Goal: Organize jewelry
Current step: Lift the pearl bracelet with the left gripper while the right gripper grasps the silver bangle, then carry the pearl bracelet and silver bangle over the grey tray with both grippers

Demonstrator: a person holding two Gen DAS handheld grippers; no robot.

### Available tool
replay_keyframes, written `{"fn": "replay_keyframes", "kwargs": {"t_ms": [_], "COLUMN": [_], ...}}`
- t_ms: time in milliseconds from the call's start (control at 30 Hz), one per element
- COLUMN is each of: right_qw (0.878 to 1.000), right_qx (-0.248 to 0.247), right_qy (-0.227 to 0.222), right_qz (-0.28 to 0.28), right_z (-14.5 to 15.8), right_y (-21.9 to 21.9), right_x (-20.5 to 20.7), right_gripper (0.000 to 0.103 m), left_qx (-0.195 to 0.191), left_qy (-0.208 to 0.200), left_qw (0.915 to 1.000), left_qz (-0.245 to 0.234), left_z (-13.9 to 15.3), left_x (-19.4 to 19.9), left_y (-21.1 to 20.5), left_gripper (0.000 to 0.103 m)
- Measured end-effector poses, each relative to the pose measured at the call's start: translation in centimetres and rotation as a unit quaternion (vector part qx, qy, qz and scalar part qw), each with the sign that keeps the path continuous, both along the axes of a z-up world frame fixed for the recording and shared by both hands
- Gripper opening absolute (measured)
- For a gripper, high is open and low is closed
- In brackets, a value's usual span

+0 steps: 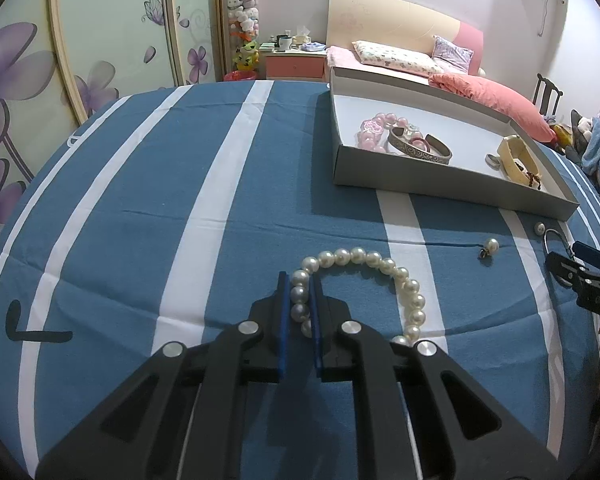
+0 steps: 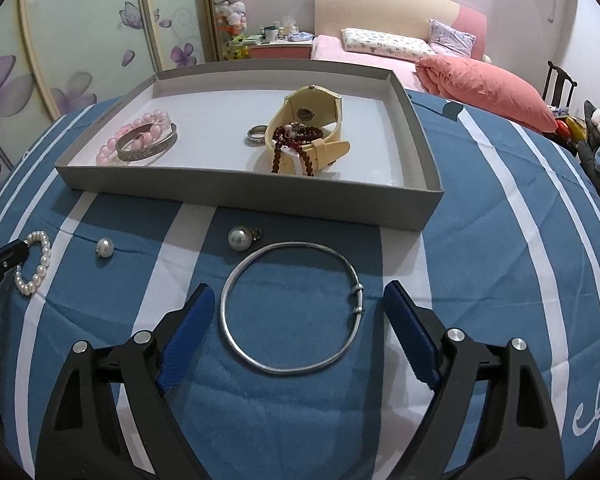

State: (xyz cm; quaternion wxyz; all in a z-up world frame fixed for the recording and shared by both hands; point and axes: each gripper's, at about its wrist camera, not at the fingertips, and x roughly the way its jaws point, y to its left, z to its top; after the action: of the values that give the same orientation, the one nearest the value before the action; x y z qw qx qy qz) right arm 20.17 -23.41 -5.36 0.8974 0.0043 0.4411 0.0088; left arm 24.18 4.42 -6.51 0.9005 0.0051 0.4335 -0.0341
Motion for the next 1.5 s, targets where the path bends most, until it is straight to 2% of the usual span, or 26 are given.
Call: {"fn": "replay_keyframes", "kwargs": {"t_ms": [33, 300, 400, 500, 733, 1000, 1333, 1500], "right_qw": [1.0, 1.0, 1.0, 0.998, 0.992, 0.98, 0.962, 0.955], "right_qx": [0.001, 0.006, 0.026, 0.043, 0.073, 0.107, 0.085, 0.077], "right_qy": [-0.003, 0.001, -0.008, -0.034, -0.1, -0.17, -0.259, -0.287], "right_qz": [0.005, 0.013, 0.014, 0.013, 0.004, -0.002, -0.008, -0.02], "right_z": [0.1, 0.2, 0.4, 1.2, 3.3, 5.1, 7.1, 7.7], "right_y": [0.0, -0.3, -0.5, -0.7, -0.7, -0.6, 0.5, 0.7], "right_x": [0.0, -1.8, -3.2, -4.4, -5.8, -6.8, -8.5, -8.7], "right_gripper": [0.073, 0.072, 0.072, 0.072, 0.072, 0.072, 0.073, 0.073], "left_qx": [0.0, -0.004, -0.012, -0.025, -0.053, -0.099, -0.101, -0.095], "left_qy": [0.0, 0.0, -0.001, -0.005, -0.054, -0.119, -0.178, -0.2], "left_qw": [1.0, 1.0, 0.9999, 0.9997, 0.9967, 0.9863, 0.9766, 0.9731], "left_qz": [0.0, 0.0, -0.002, -0.005, -0.029, -0.055, -0.067, -0.064], "left_z": [0.0, 0.1, 0.3, 0.5, 1.9, 4.7, 7.6, 8.7], "left_x": [0.0, 0.0, -0.1, -0.5, -2.0, -3.9, -5.5, -6.1], "left_y": [0.0, -0.2, -0.3, -0.3, -0.9, -1.7, -3.0, -3.4], "left_gripper": [0.011, 0.011, 0.011, 0.011, 0.011, 0.01, 0.01, 0.01]}}
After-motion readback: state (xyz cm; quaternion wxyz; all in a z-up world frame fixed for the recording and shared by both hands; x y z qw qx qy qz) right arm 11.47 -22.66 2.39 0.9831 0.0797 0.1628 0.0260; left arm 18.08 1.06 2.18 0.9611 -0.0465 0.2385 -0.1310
